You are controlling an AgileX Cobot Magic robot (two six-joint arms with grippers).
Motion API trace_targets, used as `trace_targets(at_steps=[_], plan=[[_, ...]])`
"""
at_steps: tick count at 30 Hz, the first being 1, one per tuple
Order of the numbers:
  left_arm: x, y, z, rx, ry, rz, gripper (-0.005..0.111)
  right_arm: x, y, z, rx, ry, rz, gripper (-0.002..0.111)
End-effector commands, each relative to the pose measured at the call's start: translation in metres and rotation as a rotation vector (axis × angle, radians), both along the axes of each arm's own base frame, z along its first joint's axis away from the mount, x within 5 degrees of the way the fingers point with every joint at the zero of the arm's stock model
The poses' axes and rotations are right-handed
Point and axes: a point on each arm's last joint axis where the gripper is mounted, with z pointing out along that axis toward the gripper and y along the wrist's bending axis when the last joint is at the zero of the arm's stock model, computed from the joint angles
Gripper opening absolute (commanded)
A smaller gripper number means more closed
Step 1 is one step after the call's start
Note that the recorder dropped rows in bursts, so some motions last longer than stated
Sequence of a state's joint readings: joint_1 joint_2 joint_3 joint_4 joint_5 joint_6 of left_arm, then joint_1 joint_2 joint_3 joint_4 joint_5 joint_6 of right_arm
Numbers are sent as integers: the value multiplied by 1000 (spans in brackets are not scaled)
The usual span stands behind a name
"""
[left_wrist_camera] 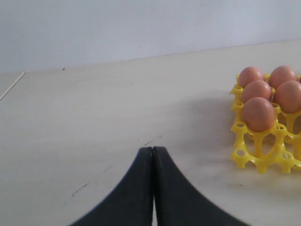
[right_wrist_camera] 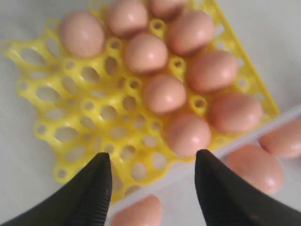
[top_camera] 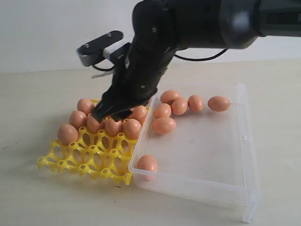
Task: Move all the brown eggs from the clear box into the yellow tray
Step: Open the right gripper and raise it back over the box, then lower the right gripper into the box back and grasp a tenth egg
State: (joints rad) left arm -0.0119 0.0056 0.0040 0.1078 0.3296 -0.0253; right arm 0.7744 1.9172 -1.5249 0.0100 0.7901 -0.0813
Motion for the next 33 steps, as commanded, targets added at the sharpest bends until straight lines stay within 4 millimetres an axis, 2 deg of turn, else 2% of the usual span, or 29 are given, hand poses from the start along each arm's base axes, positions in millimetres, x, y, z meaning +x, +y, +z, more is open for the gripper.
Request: trace_targets(at_steps=[1, 3, 6, 9, 13, 19, 25, 27, 33], plan=[[0, 0, 3, -11, -23, 0, 0, 22, -42, 4, -81, 65, -145, 53], [0, 0, 3, -11, -23, 0, 0, 33, -61, 0, -92, 78, -195, 53], [0, 0, 3, -11, -23, 0, 0, 52, -90, -9, -127, 8, -230, 53], [0, 0, 3, -11, -23, 0, 0, 71, -111, -15, -97, 11, -324, 53], [0, 0, 3, -11, -23, 0, 0, 93, -130, -44, -78, 109, -473, 53], [0, 0, 3, -11, -23, 0, 0, 118, -143, -58, -36, 93, -563, 53], [0, 0, 3, -11, -23, 0, 0, 136, -141, -61, 47, 39, -593, 53], [0, 0, 3, -11, -23, 0, 0, 143, -143, -69, 52, 41, -605, 53], [0, 0, 3, -11, -23, 0, 0, 153, -147, -80, 50, 52, -632, 53]])
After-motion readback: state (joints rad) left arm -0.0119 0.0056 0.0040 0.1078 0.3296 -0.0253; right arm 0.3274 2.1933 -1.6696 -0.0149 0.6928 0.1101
